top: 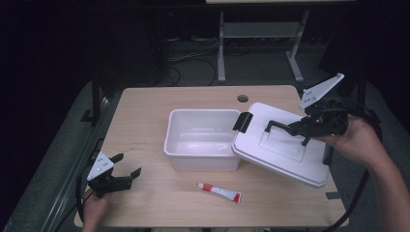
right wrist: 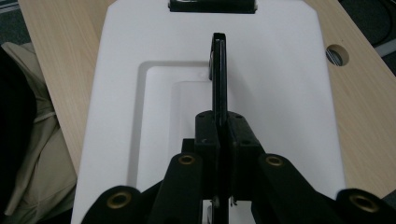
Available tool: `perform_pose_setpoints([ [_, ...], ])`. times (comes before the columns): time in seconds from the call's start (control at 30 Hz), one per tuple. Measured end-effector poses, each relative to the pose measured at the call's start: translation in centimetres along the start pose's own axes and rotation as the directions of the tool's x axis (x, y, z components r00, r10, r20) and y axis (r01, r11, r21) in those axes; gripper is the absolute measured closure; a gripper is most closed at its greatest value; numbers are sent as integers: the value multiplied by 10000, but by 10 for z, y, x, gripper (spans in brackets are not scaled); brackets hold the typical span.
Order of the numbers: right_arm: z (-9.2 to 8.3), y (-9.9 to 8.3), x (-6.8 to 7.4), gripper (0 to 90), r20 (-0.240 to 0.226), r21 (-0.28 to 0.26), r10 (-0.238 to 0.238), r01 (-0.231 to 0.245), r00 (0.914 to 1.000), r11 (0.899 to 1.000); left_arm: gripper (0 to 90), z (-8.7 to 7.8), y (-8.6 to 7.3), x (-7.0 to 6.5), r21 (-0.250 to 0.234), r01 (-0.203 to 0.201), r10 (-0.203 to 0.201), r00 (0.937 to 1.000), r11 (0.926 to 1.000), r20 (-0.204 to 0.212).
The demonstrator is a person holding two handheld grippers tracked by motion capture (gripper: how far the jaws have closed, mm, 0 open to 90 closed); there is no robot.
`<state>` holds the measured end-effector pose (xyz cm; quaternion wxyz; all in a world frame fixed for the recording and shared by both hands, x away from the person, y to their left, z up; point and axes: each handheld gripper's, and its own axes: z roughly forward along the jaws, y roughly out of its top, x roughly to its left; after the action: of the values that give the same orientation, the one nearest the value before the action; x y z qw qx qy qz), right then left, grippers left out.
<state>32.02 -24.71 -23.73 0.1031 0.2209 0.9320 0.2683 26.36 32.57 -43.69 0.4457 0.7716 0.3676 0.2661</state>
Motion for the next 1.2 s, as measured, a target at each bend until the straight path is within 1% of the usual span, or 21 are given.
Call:
perform_pose_setpoints([
  [0.07, -1, -3, 0, 840, 12, -14, 24, -24, 10000, 10000, 138, 0, 0, 0, 4, -2, 2, 10000, 10000, 5],
  [0.1, -3, -8, -1, 840, 60, -9, 145, -145, 9999, 9999, 138, 0, 0, 0, 16, -7, 7, 10000, 10000, -4],
  [0.17, -4, -11, -1, 840, 75, 3, 192, -192, 9998, 9998, 138, 0, 0, 0, 16, 16, -16, 10000, 10000, -1],
  [0.23, -7, -18, -1, 840, 194, 69, 327, -328, 9993, 9994, 138, 0, 0, 0, 36, 22, -22, 10000, 10000, 8],
  [0.33, -7, -22, -2, 840, 222, 77, 384, -386, 9990, 9992, 138, 0, 0, 0, 22, -2, 2, 10000, 10000, -8],
  [0.37, -7, -28, -3, 840, 248, 57, 501, -502, 9984, 9987, 138, 0, 0, 0, 7, -17, 17, 10000, 10000, -32],
  [0.4, -7, -28, -3, 840, 248, 57, 501, -502, 9984, 9987, 138, 0, 0, 0, 7, -17, 17, 10000, 10000, -32],
  [0.47, -7, -37, -3, 840, 260, 28, 673, -674, 9974, 9977, 138, 0, 0, 0, -6, 17, -17, 10000, 10000, -33],
  [0.53, -6, -39, -3, 840, 270, 22, 683, -684, 9973, 9977, 138, 0, 0, 0, 13, -1, 1, 10000, 10000, -35],
  [0.57, -5, -46, -4, 840, 267, 36, 797, -798, 9965, 9968, 138, 0, -1, 0, 0, -10, 10, 10000, 10000, -43],
  [0.67, -3, -51, -5, 840, 288, 21, 934, -935, 9952, 9956, 138, 0, -1, 0, 32, -36, 36, 10000, 10000, -48],
  [0.7, -2, -56, -6, 840, 282, 26, 1030, -1031, 9943, 9947, 138, 1, -1, 0, 36, -51, 52, 10000, 10000, -44],
  [0.83, 3, -65, -6, 840, 265, 55, 1278, -1280, 9914, 9918, 138, 1, 0, -1, 39, -72, 72, 10000, 10000, -18],
  [0.87, 3, -65, -6, 840, 265, 55, 1278, -1280, 9914, 9918, 138, 1, 0, -1, 39, -72, 72, 10000, 10000, -18],
  [0.97, 9, -74, -7, 840, 234, 48, 1372, -1373, 9903, 9905, 138, 1, 0, -1, 36, -48, 48, 10000, 10000, -22],
  [1.17, 22, -86, -7, 839, 123, 150, 1587, -1589, 9873, 9872, 138, 0, 0, -1, 10, -43, 43, 10000, 10000, -34],
  [1.2, 22, -86, -7, 839, 123, 150, 1587, -1589, 9873, 9872, 138, 0, 0, -1, 10, -43, 43, 10000, 10000, -34],
])
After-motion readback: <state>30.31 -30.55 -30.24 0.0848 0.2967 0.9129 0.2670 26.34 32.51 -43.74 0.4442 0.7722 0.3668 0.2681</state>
